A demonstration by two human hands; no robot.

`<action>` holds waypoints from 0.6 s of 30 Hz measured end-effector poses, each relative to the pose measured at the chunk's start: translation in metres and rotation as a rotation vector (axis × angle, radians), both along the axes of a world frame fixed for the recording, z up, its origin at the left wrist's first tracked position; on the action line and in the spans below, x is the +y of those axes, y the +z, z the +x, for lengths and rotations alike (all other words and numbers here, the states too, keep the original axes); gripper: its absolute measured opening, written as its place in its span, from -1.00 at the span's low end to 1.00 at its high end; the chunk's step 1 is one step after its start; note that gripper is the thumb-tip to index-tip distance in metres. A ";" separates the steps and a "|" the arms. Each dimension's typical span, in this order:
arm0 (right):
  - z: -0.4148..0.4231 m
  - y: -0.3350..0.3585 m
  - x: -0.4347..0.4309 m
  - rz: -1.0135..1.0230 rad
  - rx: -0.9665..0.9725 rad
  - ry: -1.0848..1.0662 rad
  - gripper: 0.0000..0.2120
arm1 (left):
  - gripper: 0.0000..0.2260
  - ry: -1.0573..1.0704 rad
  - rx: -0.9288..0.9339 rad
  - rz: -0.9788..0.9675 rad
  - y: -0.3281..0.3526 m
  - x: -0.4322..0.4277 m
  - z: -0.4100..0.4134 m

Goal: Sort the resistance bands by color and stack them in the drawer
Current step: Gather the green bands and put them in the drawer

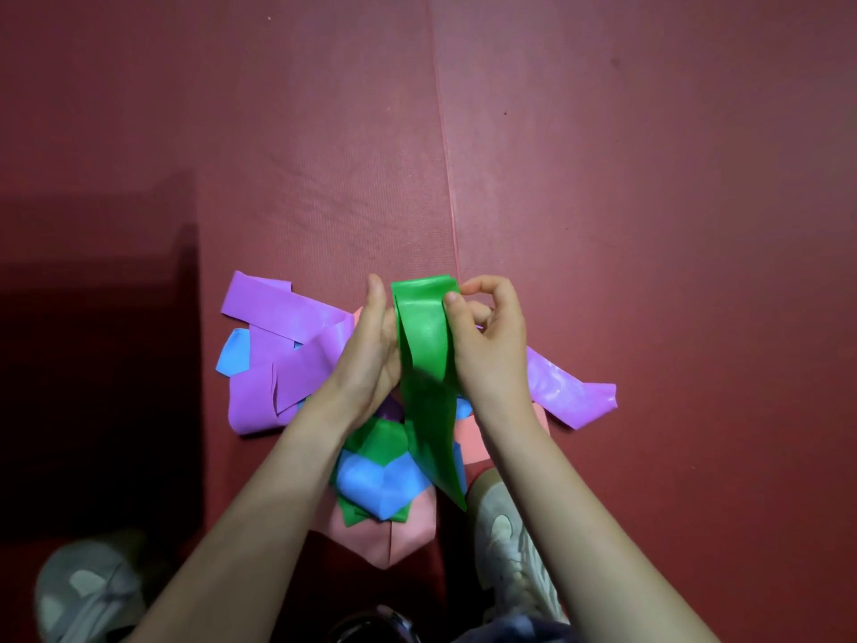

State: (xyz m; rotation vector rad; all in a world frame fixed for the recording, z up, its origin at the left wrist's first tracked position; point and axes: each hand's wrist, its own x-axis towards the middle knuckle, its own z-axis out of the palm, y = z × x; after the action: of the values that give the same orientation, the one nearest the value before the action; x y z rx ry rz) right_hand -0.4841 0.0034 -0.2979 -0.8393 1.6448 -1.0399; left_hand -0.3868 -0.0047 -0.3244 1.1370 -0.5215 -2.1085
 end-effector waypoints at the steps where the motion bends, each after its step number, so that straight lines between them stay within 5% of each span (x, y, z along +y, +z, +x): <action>1: 0.000 -0.001 0.000 0.004 -0.001 -0.008 -0.76 | -0.50 -0.005 0.009 -0.003 0.001 0.001 0.000; 4: -0.001 -0.002 -0.001 0.019 -0.010 -0.021 -0.76 | -0.80 -0.011 -0.044 -0.063 -0.002 0.005 -0.001; 12: -0.003 -0.004 -0.005 0.057 -0.035 0.075 -0.80 | -0.77 0.055 -0.215 -0.100 0.000 0.003 0.000; 15: -0.013 -0.012 0.006 0.114 -0.132 0.276 -0.87 | -0.72 0.151 -0.173 -0.088 0.006 -0.004 0.009; 18: -0.027 -0.032 0.020 0.124 0.038 0.521 -0.93 | -0.70 0.155 -0.174 -0.137 0.015 -0.011 0.016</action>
State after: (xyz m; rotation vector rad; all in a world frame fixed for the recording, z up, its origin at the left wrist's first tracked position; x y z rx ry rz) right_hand -0.5113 0.0236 -0.3296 -1.1297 1.3945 -0.5555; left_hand -0.3705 -0.0160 -0.3095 1.2462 -0.6274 -1.8246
